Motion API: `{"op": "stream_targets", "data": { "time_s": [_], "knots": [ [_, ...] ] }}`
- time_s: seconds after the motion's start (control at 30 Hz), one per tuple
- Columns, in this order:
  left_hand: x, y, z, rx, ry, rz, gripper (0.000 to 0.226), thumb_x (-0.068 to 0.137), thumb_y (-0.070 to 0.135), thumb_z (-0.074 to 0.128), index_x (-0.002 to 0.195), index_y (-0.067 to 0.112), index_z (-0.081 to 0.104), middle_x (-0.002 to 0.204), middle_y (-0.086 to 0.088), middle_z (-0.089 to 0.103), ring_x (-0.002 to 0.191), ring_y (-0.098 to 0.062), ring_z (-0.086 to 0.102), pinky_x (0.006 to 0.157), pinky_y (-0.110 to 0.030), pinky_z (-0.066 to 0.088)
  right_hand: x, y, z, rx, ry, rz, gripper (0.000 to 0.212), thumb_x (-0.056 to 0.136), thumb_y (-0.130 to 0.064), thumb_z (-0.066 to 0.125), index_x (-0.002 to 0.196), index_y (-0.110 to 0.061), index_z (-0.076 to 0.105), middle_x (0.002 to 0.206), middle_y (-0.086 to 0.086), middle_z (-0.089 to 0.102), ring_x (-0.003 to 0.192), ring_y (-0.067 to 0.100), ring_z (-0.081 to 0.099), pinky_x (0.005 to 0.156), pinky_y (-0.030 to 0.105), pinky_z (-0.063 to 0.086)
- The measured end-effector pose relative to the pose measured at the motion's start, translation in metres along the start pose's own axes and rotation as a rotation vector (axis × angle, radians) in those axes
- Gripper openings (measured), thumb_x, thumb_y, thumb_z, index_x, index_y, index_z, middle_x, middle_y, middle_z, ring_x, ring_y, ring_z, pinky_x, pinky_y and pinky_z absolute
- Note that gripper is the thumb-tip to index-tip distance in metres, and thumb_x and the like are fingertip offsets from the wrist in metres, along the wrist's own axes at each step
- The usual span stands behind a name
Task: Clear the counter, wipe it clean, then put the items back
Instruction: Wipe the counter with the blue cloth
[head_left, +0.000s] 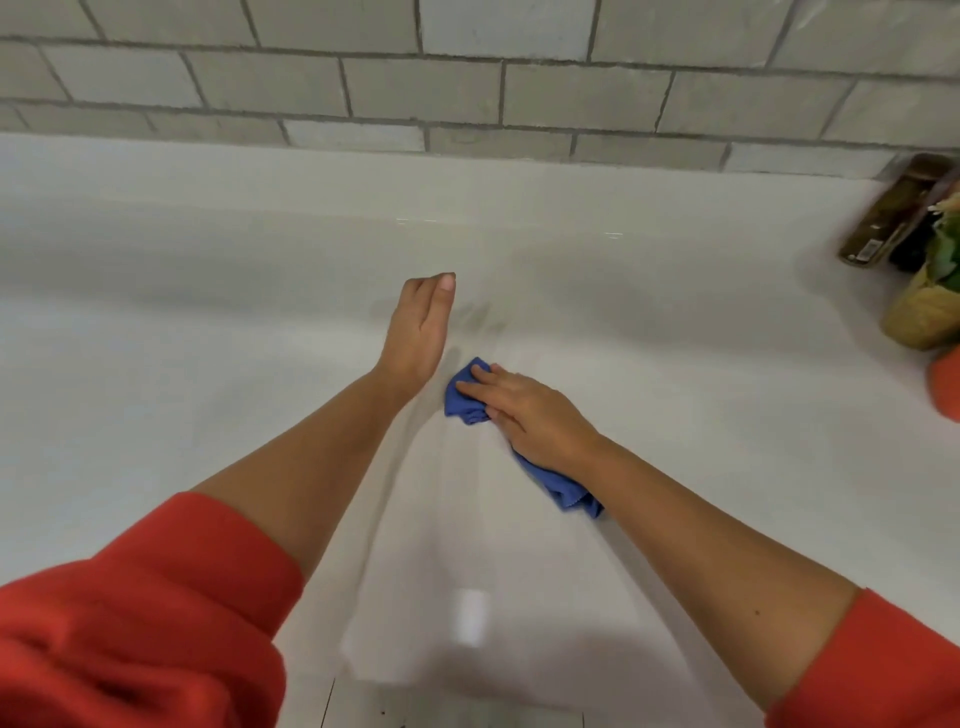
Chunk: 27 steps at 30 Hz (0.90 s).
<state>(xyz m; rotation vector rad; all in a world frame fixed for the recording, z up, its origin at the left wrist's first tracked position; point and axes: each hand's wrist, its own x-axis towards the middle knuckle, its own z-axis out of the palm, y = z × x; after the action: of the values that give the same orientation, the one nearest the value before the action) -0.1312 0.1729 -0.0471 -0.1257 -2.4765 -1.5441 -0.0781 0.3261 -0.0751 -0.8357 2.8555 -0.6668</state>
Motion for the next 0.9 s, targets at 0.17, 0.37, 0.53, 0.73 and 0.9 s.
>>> {"op": "stream_targets", "data": {
  "time_s": [0.17, 0.37, 0.53, 0.73, 0.9],
  "knots": [
    [-0.022, 0.003, -0.031, -0.016, -0.043, -0.017, 0.042, 0.101, 0.037, 0.027, 0.128, 0.015, 0.051, 0.124, 0.006, 0.04, 0.109, -0.001, 0.038, 0.097, -0.016, 0.024, -0.029, -0.055, 0.023, 0.031, -0.029, -0.035, 0.044, 0.101, -0.012, 0.034, 0.144, -0.02, 0.034, 0.155, 0.002, 0.023, 0.145, 0.018, 0.019, 0.113, 0.022, 0.018],
    [-0.043, 0.013, -0.053, -0.018, -0.108, 0.019, 0.043, 0.101, 0.038, 0.027, 0.131, 0.017, 0.048, 0.128, 0.005, 0.041, 0.111, -0.002, 0.038, 0.097, -0.018, 0.025, -0.059, -0.112, 0.056, 0.106, -0.042, -0.106, 0.043, 0.101, -0.009, 0.034, 0.142, -0.021, 0.039, 0.155, 0.0, 0.025, 0.145, 0.016, 0.018, 0.111, 0.017, 0.014],
    [-0.053, 0.02, -0.06, 0.009, -0.16, 0.037, 0.045, 0.101, 0.04, 0.027, 0.135, 0.018, 0.046, 0.134, 0.0, 0.043, 0.116, -0.005, 0.04, 0.099, -0.02, 0.025, -0.08, -0.139, 0.072, 0.184, -0.053, -0.16, 0.043, 0.099, -0.006, 0.036, 0.138, -0.021, 0.046, 0.152, -0.003, 0.033, 0.143, 0.011, 0.023, 0.109, 0.012, 0.012],
    [-0.068, 0.022, -0.062, -0.054, -0.282, -0.005, 0.041, 0.1, 0.042, 0.031, 0.13, 0.021, 0.048, 0.115, 0.0, 0.056, 0.101, -0.016, 0.06, 0.078, -0.018, 0.042, -0.105, -0.158, 0.078, 0.374, -0.102, -0.192, 0.039, 0.093, -0.004, 0.04, 0.126, -0.011, 0.059, 0.133, 0.001, 0.056, 0.126, 0.008, 0.046, 0.105, 0.017, 0.034],
    [-0.073, 0.021, -0.075, -0.059, -0.258, 0.01, 0.04, 0.1, 0.04, 0.032, 0.131, 0.02, 0.047, 0.103, -0.005, 0.063, 0.089, -0.017, 0.064, 0.065, -0.006, 0.041, -0.11, -0.148, 0.036, 0.654, 0.037, 0.128, 0.036, 0.098, -0.006, 0.041, 0.129, -0.018, 0.055, 0.122, -0.012, 0.057, 0.099, -0.017, 0.053, 0.088, 0.0, 0.036]
  ]
}}
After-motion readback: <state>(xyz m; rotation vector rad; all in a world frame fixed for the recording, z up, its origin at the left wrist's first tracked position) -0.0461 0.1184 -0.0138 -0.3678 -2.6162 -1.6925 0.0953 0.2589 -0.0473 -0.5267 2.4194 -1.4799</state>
